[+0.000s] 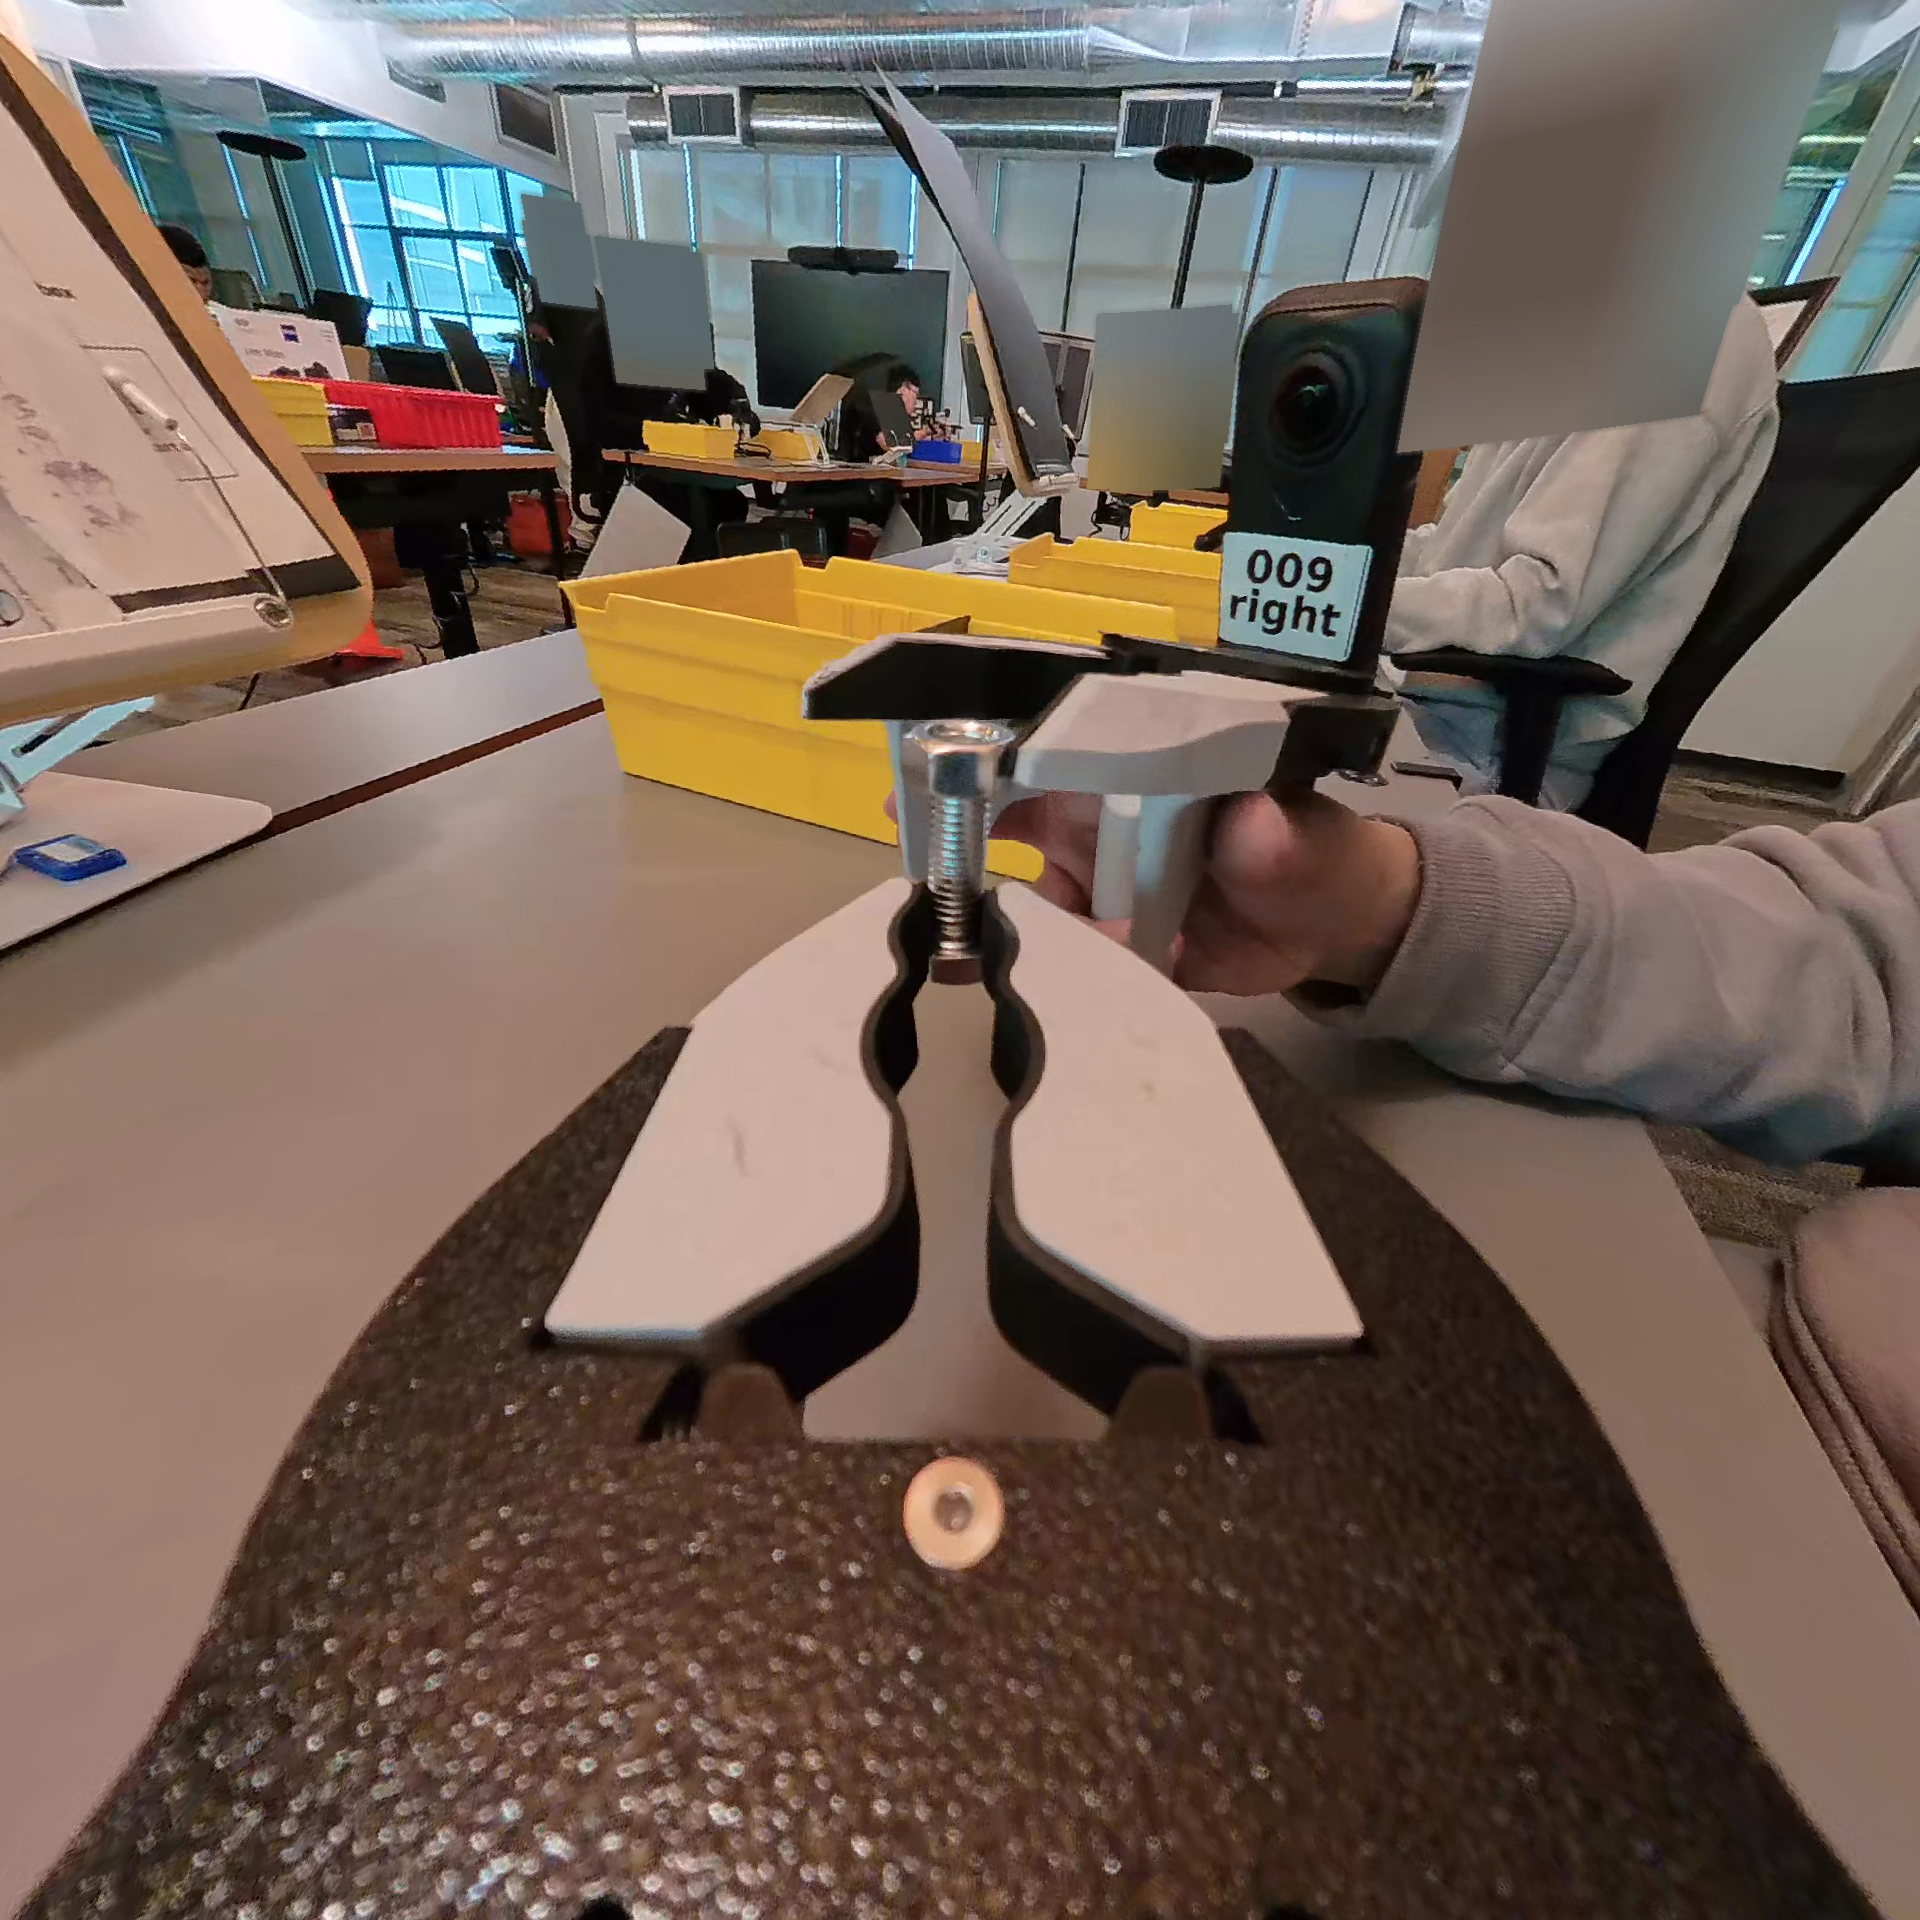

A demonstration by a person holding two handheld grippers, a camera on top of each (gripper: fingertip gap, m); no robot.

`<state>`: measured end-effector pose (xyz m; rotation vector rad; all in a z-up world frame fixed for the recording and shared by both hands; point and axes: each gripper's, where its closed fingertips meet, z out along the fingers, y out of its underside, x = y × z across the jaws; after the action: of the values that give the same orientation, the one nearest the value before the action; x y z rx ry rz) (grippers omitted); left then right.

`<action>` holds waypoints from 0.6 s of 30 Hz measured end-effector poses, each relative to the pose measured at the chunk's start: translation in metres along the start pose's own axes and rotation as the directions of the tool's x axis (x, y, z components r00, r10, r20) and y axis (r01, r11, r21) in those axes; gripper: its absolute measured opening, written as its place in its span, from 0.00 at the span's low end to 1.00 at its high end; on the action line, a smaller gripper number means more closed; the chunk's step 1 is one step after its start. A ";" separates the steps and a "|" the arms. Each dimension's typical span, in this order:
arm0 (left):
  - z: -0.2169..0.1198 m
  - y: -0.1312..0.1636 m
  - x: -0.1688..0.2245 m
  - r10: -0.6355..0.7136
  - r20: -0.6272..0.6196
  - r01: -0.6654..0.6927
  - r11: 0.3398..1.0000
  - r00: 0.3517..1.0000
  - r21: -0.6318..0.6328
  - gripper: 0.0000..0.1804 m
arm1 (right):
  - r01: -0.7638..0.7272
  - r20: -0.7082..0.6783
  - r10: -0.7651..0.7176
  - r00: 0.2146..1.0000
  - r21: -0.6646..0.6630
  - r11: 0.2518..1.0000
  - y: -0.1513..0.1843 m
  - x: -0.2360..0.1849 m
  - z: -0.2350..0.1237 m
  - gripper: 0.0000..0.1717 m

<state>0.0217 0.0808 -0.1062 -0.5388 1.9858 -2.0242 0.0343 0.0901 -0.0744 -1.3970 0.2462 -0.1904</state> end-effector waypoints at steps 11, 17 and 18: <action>-0.005 -0.005 -0.004 -0.007 0.015 0.006 0.999 1.000 0.038 0.05 | -0.134 0.047 0.131 0.990 0.066 0.989 -0.011 0.007 -0.009 0.25; 0.000 0.001 -0.001 0.037 0.020 -0.037 0.999 0.999 -0.014 0.05 | -0.013 0.062 0.012 0.998 0.011 1.000 -0.001 -0.013 0.002 0.21; 0.000 0.001 -0.001 0.039 0.021 -0.039 0.999 0.999 -0.014 0.05 | 0.001 0.059 -0.002 0.998 0.010 1.000 -0.001 -0.014 0.003 0.20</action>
<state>0.0225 0.0807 -0.1073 -0.5182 1.9831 -1.9755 0.0217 0.0964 -0.0722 -1.3906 0.1952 -0.1512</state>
